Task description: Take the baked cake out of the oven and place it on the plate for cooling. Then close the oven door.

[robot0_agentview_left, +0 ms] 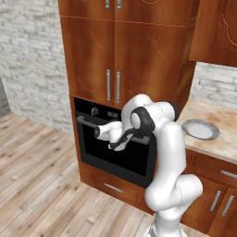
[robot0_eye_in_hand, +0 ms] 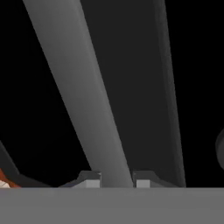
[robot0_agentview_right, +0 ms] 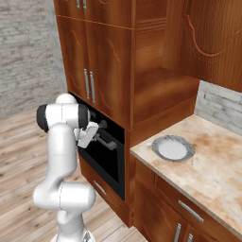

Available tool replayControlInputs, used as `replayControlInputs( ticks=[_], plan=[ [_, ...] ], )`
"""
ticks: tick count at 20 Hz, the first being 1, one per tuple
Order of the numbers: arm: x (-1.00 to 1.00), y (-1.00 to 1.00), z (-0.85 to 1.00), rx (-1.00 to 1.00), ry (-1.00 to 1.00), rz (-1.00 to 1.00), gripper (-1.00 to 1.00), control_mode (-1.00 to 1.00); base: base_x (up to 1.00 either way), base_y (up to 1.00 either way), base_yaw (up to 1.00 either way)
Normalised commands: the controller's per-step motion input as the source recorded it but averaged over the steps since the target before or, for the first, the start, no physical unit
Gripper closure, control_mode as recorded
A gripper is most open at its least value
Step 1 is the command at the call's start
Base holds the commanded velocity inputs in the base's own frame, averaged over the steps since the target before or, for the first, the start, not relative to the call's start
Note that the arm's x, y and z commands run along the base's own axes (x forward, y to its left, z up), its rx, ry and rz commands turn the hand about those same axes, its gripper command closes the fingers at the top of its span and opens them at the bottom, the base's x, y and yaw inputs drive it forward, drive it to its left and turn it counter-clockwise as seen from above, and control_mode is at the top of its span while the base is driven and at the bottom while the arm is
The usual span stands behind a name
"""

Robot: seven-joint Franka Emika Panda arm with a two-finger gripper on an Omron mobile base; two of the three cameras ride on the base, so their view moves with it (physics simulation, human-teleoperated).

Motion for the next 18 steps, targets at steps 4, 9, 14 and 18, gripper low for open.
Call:
replayControlInputs(
  ticks=[4,9,14,18],
  plan=[
    [-0.34,0.33,-0.51,0.00,0.09,0.00,1.00,-1.00,0.00,0.00,0.00],
    [-0.31,0.34,-0.48,0.00,0.06,0.00,1.00,-1.00,0.00,0.00,0.00],
    [-0.31,0.34,-0.47,0.00,0.05,0.00,1.00,-1.00,0.00,0.00,0.00],
    [-0.31,0.35,-0.45,0.00,0.12,0.00,1.00,-1.00,0.00,0.00,0.00]
  ],
)
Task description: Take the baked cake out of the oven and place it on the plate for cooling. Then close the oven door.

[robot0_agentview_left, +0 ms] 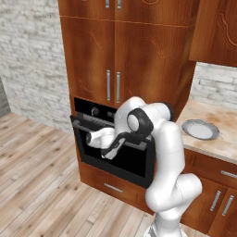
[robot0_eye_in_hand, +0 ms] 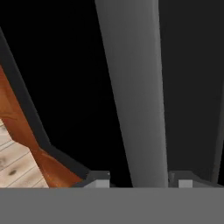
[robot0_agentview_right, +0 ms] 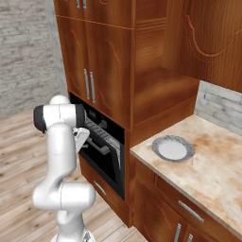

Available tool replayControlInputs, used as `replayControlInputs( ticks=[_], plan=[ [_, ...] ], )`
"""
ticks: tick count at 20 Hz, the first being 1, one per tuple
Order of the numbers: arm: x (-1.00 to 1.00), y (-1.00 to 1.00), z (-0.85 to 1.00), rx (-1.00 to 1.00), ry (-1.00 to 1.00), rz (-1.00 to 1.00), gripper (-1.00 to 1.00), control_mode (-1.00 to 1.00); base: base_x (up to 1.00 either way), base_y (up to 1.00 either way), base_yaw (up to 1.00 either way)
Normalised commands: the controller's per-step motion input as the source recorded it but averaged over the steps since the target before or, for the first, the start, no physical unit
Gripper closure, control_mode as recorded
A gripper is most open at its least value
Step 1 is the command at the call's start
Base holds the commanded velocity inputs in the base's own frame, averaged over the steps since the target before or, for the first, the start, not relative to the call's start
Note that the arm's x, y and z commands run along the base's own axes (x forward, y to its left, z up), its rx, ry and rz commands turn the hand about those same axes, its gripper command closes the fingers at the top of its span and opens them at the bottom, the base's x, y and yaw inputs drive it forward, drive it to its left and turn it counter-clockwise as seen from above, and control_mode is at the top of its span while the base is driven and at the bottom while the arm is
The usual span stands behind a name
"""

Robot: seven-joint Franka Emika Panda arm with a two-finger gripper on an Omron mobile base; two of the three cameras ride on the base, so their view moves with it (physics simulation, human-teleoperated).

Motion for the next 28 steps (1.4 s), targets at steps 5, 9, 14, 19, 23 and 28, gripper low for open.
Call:
replayControlInputs(
  ticks=[5,9,14,19,23,28],
  plan=[
    [-0.27,0.34,-0.39,0.00,0.18,0.00,1.00,-1.00,0.00,0.00,0.00],
    [-0.24,0.34,-0.33,0.00,0.24,0.00,1.00,-1.00,0.00,0.00,0.00],
    [-0.27,0.34,-0.33,0.00,0.24,0.00,1.00,-1.00,0.00,0.00,0.00],
    [-0.33,0.33,-0.34,0.00,0.21,0.00,1.00,-1.00,0.00,0.00,0.00],
    [-0.36,0.34,-0.36,0.00,0.16,0.00,1.00,-1.00,0.00,0.00,0.00],
    [-0.39,0.35,-0.20,0.06,0.08,0.00,-1.00,-1.00,0.00,0.00,0.00]
  ],
)
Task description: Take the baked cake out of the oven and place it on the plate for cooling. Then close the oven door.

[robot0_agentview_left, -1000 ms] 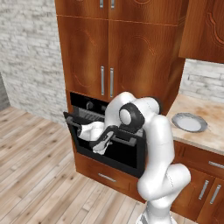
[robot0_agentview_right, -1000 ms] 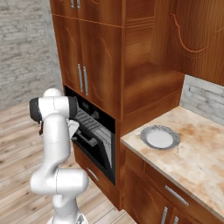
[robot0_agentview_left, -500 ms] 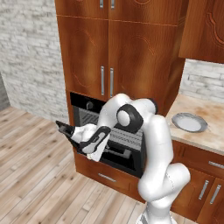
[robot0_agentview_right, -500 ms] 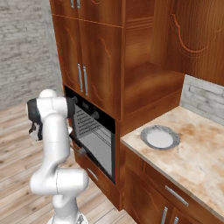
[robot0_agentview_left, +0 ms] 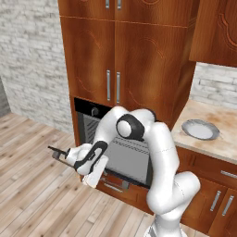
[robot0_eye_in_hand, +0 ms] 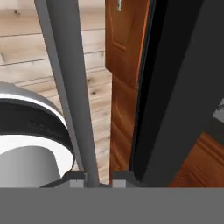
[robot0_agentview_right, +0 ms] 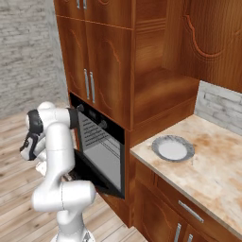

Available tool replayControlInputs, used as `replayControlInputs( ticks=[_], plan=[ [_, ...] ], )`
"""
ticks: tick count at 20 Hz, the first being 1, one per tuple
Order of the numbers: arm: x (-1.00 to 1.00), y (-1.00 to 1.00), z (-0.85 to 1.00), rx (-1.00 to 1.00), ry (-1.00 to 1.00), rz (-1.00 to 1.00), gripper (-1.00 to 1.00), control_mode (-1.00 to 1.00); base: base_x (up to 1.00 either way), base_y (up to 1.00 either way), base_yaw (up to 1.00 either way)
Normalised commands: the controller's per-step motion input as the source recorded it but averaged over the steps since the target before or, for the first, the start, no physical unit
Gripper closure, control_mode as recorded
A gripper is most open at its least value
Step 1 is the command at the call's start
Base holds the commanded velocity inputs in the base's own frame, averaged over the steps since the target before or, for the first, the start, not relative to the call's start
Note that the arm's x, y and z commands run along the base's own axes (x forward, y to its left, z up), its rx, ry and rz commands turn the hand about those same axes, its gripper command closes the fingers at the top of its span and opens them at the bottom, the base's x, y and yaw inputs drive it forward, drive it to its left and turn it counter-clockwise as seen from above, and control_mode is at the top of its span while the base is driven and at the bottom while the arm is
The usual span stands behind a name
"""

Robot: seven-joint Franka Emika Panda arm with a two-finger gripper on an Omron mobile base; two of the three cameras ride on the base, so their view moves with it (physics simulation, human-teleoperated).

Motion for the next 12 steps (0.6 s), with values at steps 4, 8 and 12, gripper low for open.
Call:
replayControlInputs(
  ticks=[4,8,12],
  plan=[
    [-0.44,0.29,0.00,0.15,0.01,0.00,-1.00,-1.00,0.00,0.00,0.00],
    [-0.39,0.21,0.06,0.06,0.06,-0.02,-1.00,-1.00,0.00,0.00,0.00],
    [-0.26,0.15,0.11,0.00,0.07,-0.02,-1.00,-1.00,0.00,0.00,0.00]
  ],
)
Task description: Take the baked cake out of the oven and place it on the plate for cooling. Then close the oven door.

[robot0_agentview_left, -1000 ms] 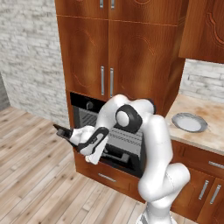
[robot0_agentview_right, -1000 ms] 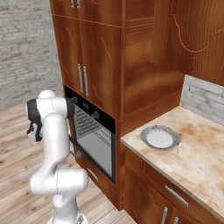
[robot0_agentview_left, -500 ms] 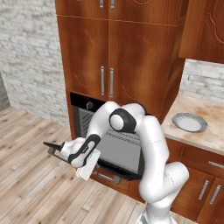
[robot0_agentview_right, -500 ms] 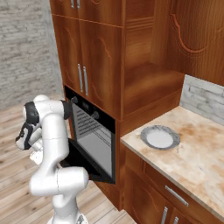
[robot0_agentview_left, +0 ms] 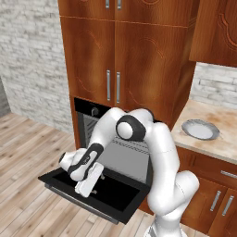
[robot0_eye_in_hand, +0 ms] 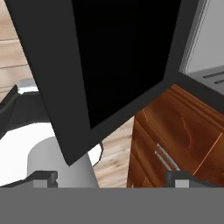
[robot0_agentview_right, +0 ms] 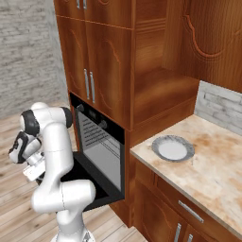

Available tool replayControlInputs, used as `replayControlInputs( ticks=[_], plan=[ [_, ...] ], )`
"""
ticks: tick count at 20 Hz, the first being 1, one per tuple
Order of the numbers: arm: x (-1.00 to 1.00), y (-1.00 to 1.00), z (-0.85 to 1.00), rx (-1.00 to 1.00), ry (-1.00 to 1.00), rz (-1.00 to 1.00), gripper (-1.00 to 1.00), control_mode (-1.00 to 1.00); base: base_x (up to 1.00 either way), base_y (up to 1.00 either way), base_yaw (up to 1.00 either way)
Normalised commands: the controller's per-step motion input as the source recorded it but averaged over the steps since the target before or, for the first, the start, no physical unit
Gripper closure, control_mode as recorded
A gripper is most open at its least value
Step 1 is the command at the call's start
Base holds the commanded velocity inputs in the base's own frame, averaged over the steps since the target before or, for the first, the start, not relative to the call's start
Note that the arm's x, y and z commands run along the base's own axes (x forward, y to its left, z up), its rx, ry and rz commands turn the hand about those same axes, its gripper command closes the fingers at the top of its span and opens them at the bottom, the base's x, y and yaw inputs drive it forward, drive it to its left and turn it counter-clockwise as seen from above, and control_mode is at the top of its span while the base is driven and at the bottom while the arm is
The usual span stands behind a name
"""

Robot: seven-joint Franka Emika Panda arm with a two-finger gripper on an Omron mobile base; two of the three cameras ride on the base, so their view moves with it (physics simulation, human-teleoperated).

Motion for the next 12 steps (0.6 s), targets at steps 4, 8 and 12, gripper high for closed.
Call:
replayControlInputs(
  ticks=[4,8,12],
  plan=[
    [-0.01,0.03,0.01,0.00,0.01,0.00,-1.00,-1.00,0.00,0.00,0.00],
    [0.06,-0.01,0.00,-0.01,-0.02,0.00,-1.00,-1.00,0.00,0.00,0.00],
    [0.09,-0.03,0.00,-0.03,-0.05,0.00,-1.00,-1.00,0.00,0.00,0.00]
  ],
)
